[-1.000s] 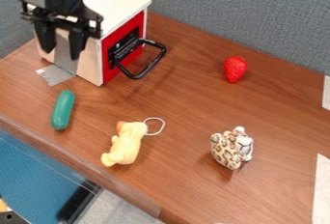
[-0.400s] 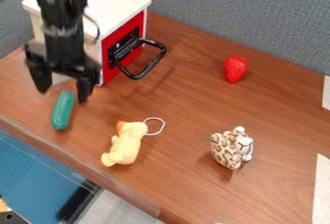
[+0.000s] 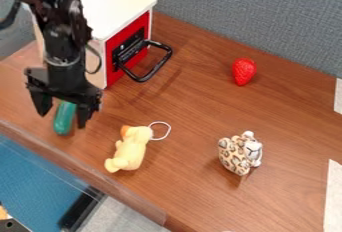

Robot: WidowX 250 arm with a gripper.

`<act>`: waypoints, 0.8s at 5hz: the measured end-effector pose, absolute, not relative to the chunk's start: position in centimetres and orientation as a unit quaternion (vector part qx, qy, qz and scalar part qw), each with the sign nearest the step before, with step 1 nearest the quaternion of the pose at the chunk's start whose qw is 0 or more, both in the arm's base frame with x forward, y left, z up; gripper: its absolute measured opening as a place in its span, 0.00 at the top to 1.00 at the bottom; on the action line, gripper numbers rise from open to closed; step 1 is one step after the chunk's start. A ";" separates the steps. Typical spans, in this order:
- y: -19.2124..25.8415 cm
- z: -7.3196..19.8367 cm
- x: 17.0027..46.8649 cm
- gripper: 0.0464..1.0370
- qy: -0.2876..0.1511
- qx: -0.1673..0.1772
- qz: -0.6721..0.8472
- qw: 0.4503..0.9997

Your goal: Move the light blue object to the top of the drawer

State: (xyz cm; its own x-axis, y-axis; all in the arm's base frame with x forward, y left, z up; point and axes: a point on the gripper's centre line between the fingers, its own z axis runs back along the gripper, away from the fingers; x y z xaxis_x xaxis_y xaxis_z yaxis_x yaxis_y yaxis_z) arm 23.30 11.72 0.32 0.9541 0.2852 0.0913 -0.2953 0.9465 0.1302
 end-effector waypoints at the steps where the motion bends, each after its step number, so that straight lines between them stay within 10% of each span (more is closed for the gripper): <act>1: 12.1 -0.8 22.7 0.05 -0.009 0.080 0.144 0.986; 4: 11.8 -1.5 22.2 0.61 0.007 0.052 0.153 0.987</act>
